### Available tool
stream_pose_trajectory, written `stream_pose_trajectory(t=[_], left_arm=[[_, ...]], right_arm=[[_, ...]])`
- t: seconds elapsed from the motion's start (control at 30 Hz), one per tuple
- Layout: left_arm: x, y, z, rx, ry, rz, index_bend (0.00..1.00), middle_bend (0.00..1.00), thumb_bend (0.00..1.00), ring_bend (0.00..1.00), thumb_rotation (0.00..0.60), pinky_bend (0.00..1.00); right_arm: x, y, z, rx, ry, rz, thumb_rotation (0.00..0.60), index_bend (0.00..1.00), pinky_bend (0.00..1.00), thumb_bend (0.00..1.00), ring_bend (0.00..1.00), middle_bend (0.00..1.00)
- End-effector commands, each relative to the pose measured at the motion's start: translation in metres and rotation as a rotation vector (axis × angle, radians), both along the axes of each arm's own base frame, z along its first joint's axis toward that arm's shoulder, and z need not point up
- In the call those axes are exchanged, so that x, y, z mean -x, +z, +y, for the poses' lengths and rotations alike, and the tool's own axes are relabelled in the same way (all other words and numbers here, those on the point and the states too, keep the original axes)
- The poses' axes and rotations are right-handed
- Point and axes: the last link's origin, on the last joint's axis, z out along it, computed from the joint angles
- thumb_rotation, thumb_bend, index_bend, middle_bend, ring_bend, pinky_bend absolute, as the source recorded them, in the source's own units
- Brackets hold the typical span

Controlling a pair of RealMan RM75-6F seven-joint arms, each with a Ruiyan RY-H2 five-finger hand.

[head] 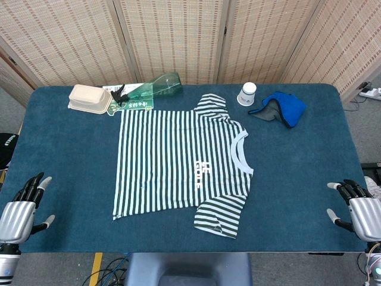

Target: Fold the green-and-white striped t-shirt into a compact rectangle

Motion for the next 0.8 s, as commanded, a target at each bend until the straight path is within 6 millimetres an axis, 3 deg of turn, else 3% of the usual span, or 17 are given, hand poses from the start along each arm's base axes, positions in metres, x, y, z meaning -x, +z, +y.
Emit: stream_pose_trajectory(t=[0.03,0.6,0.7,0.8], left_arm=[[0.0,0.0,0.001,0.0,-0.006,0.003,0.01,0.01,0.22,0.02,0.6,0.25],[-0.001,-0.001,0.002,-0.002,-0.072,-0.014,0.07,0.02,0.22,0.03,0.6,0.25],[-0.005,-0.005,0.004,0.028,-0.112,-0.012,0.13,0.11,0.22,0.13,0.6,0.31],[-0.01,-0.012,0.01,0.06,-0.144,-0.007,0.26,0.32,0.22,0.31,0.6,0.41]], right_arm=[[-0.001,0.0,-0.001,0.0,0.004,0.002,0.6,0.24,0.3,0.27,0.2,0.29],[-0.007,0.006,0.003,0.034,0.028,0.002,0.6,0.24,0.3,0.27,0.2,0.29],[-0.007,0.008,0.002,0.043,0.034,0.003,0.6,0.24,0.3,0.27,0.2,0.29],[-0.008,0.008,0.001,0.042,0.036,0.004,0.6,0.24,0.3,0.27,0.2,0.29]])
